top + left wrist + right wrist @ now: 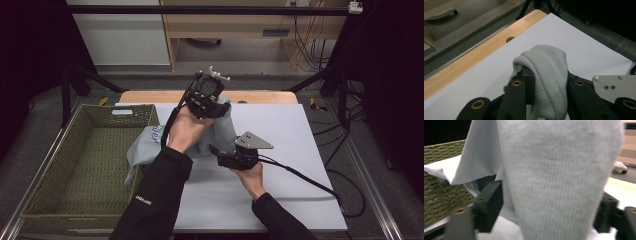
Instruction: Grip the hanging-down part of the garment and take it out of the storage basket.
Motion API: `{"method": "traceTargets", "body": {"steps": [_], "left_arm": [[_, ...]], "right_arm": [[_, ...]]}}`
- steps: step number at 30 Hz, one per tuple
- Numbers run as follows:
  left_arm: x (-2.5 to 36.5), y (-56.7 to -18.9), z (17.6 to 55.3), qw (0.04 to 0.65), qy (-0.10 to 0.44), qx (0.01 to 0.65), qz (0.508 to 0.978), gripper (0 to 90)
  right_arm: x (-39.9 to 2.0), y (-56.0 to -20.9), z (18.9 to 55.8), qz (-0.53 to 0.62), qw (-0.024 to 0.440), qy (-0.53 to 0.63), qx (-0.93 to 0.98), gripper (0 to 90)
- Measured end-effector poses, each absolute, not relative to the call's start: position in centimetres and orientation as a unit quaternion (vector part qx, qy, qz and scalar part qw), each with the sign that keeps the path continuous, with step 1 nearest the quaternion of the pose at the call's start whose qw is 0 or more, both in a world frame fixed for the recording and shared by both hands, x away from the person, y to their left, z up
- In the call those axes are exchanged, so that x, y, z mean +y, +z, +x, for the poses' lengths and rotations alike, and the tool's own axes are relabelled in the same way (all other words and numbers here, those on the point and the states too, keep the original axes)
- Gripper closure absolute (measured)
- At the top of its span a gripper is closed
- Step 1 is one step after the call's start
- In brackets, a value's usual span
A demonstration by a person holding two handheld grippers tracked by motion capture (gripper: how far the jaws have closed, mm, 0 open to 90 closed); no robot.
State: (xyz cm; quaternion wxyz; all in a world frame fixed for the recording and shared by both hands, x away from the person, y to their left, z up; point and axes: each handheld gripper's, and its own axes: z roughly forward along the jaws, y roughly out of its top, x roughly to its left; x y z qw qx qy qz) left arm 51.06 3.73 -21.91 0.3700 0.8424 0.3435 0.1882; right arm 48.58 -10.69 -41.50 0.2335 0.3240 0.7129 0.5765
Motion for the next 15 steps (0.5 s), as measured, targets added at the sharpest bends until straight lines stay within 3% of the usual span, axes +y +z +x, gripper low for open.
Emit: {"method": "traceTargets", "body": {"steps": [2,4,10,15], "left_arm": [[3.71,-21.91,51.07,0.370,0.188,0.343,0.842,74.1],[3.70,-21.91,51.07,0.370,0.188,0.343,0.843,74.1],[3.73,-21.90,51.04,0.369,0.188,0.343,0.843,74.1],[3.78,-21.89,51.03,0.369,0.188,0.342,0.844,74.1]], "right_arm": [[-10.69,-41.50,48.45,0.317,0.236,0.577,0.715,50.3],[-10.65,-41.52,48.41,0.312,0.237,0.578,0.716,61.5],[-10.54,-41.71,48.77,0.314,0.227,0.570,0.724,87.3],[-10.76,-41.57,48.81,0.312,0.225,0.566,0.729,89.1]]}}
